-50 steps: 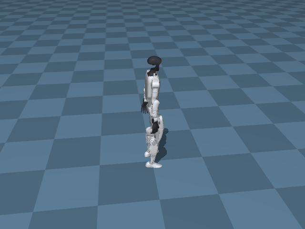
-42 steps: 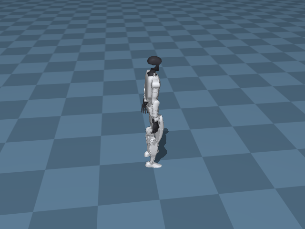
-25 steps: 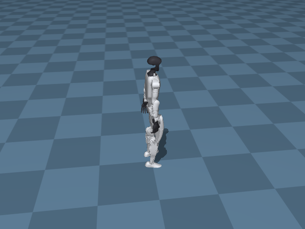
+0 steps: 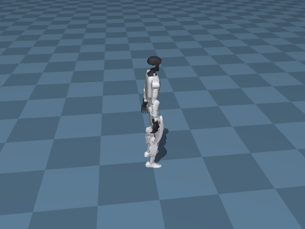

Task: Upper body actions

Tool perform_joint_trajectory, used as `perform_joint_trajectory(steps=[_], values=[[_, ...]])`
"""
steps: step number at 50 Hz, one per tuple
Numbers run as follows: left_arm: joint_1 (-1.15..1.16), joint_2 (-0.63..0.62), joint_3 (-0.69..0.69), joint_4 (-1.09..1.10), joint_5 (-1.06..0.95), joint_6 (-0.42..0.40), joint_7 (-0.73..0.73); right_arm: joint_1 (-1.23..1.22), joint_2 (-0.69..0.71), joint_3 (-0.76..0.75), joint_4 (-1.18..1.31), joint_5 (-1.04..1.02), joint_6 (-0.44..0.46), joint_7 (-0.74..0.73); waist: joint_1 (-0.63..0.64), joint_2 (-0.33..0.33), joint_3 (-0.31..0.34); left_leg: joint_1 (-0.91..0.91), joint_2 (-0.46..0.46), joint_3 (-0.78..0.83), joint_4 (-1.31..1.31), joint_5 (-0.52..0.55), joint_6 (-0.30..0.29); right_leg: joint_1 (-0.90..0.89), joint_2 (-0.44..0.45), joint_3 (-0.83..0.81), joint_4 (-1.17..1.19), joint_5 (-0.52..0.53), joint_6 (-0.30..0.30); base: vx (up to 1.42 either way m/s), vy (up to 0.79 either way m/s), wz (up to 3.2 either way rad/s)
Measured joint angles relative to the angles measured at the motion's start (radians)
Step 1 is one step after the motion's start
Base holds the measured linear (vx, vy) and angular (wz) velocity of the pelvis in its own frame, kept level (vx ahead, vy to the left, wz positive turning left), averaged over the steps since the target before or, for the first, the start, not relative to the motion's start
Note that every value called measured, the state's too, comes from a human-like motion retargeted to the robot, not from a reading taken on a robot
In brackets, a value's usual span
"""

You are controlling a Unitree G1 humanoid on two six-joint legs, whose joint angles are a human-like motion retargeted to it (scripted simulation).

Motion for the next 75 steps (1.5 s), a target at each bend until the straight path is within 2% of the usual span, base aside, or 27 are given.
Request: perform_joint_trajectory(steps=[75], values=[[-0.006, 0.0, 0.003, 0.005, -0.005, -0.002, -0.003, 0.0, 0.002, 0.019, -0.001, 0.001, -0.011, 0.001, -0.008, -0.007, -0.004, -0.003, 0.001, -0.001, 0.001, 0.003, 0.0, -0.004, 0.001, 0.0, 0.001, 0.004, -0.004, 0.0, 0.0, 0.0]])
